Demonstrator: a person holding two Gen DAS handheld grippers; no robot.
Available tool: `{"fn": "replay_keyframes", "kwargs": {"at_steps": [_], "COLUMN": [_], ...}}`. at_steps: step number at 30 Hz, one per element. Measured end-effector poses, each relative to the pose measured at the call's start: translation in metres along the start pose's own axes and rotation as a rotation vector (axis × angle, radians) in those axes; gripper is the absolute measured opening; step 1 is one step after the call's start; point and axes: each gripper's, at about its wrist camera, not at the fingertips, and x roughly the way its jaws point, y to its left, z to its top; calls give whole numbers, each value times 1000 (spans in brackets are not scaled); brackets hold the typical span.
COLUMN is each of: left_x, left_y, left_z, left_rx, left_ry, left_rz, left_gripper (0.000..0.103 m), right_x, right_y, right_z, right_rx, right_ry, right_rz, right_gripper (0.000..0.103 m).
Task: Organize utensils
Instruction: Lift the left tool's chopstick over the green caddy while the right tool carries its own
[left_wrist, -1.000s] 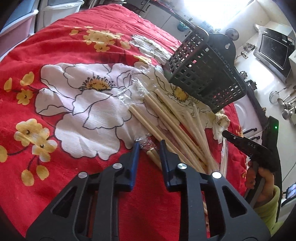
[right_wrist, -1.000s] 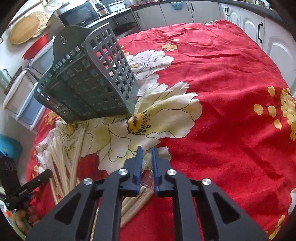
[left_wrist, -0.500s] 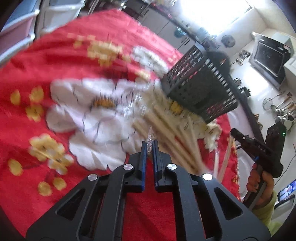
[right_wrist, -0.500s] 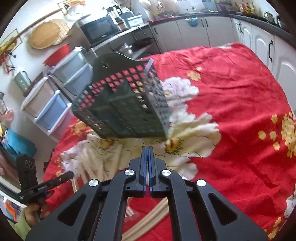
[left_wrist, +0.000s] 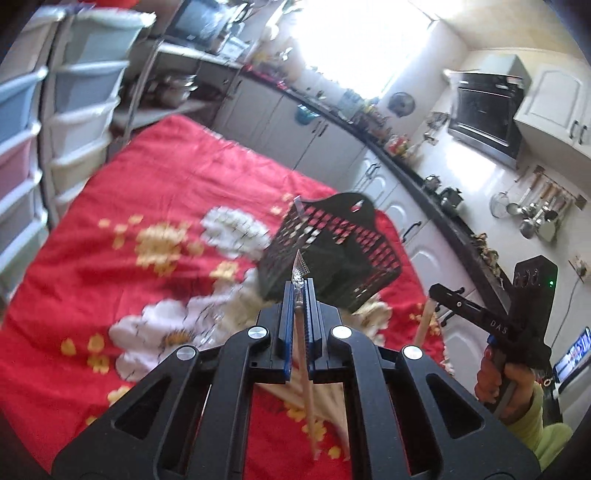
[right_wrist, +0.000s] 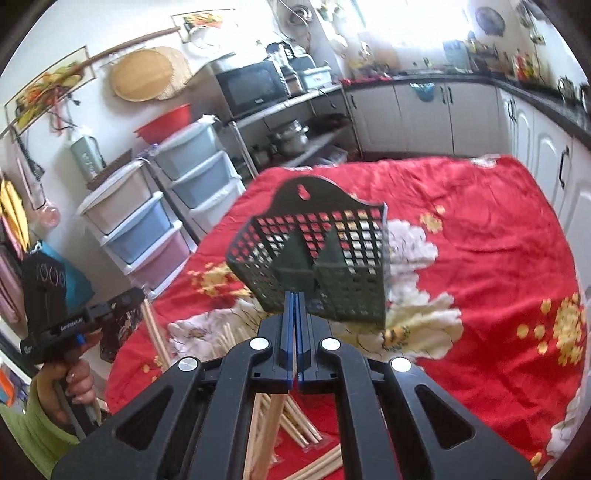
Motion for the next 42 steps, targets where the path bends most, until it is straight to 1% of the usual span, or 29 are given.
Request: {"fn": "replay_keyframes", "kwargs": {"at_steps": [9, 14, 17, 23, 28, 33, 42], "left_x": [5, 1, 1, 2, 1, 0, 10], "left_y": [-41, -64, -76, -96, -104, -112, -126], "left_z": [23, 39, 50, 78, 99, 120, 144], "left_rx": [103, 155, 190, 232, 238, 247, 299], "left_ry": [-28, -70, -99, -159, -205, -249, -311], "left_rz": [-59, -88, -95, -93, -95, -86, -21], "left_gripper": [2, 2, 2, 2, 2, 2, 2], "right_x": [-25, -35, -44, -61, -72, -79, -90], "right_y": [19, 25, 30, 38, 40, 37, 31], "right_z": [14, 25, 35, 60, 87, 110, 146], "right_rx": [-68, -94, -111, -132, -142, -136, -142], "right_ry": [-76, -120, -161, -265, -351, -411, -535], "right_rz": [1, 7, 8, 15, 13, 16, -1], "right_gripper": [1, 1, 1, 1, 1, 1, 1]}}
